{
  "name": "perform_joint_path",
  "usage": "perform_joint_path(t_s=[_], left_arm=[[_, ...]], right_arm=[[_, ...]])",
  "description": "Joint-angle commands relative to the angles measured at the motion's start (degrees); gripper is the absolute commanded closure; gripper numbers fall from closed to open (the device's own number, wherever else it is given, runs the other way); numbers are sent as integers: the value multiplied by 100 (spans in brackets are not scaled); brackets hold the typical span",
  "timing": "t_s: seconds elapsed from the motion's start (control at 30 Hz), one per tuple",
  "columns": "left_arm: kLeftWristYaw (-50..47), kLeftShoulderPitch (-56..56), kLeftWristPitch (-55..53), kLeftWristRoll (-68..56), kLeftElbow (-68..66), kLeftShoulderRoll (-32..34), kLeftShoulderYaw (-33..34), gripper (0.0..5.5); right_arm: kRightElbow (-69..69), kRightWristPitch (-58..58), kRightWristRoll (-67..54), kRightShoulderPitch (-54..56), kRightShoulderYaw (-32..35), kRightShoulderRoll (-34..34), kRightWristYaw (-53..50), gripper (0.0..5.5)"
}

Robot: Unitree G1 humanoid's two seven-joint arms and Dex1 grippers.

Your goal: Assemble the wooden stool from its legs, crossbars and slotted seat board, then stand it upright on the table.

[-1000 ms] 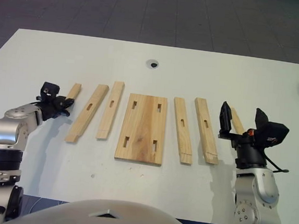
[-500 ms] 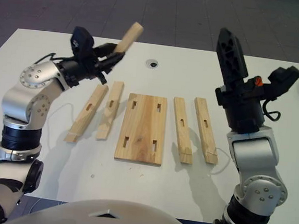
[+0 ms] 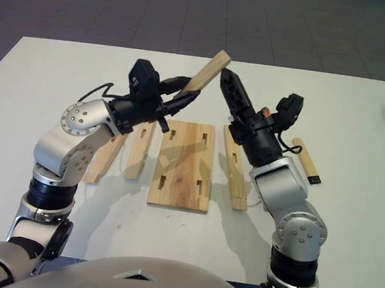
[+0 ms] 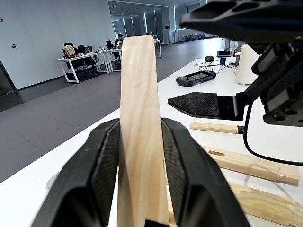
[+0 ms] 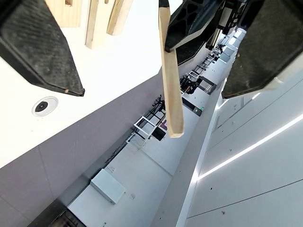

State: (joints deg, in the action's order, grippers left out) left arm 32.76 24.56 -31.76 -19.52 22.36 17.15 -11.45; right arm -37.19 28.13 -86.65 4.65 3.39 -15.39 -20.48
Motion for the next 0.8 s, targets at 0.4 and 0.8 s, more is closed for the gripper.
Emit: perform_joint_path(t_s=[0.4, 0.8], left_arm=[[479, -113, 42, -64, 331, 320, -212, 419], [323, -207, 311, 288, 364, 343, -321, 419]], right_arm=[[184, 396, -89, 350, -263, -88, 10, 173], [-4, 240, -56, 312, -199, 10, -316, 372]])
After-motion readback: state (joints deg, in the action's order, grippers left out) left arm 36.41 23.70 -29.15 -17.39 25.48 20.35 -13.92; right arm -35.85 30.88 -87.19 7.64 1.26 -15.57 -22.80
